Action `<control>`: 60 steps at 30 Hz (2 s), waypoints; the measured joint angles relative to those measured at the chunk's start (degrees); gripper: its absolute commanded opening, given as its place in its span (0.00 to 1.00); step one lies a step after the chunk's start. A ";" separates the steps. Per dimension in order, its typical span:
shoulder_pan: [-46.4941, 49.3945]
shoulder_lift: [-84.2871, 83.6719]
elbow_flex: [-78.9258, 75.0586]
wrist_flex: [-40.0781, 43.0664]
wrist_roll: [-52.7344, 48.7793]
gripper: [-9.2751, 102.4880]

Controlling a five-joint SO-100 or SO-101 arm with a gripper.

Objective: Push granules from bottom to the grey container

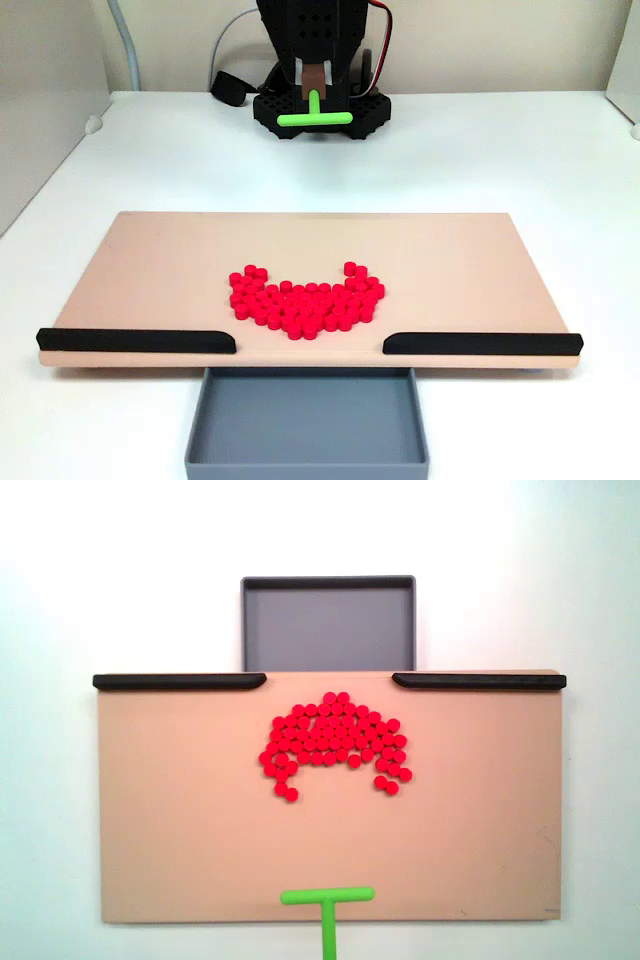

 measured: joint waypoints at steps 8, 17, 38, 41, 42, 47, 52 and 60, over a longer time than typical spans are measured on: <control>0.00 0.00 0.00 0.00 0.00 0.08; 0.00 0.00 0.00 0.00 0.00 0.08; 0.09 -1.49 0.00 0.00 0.00 0.08; 0.18 -1.49 0.00 0.00 0.00 0.08; 0.26 -1.49 0.00 0.00 0.00 0.08; 0.26 -1.49 0.00 0.00 0.00 0.08; 0.26 -1.49 0.00 0.00 1.32 0.08; -0.44 -3.96 0.79 -0.18 3.43 0.08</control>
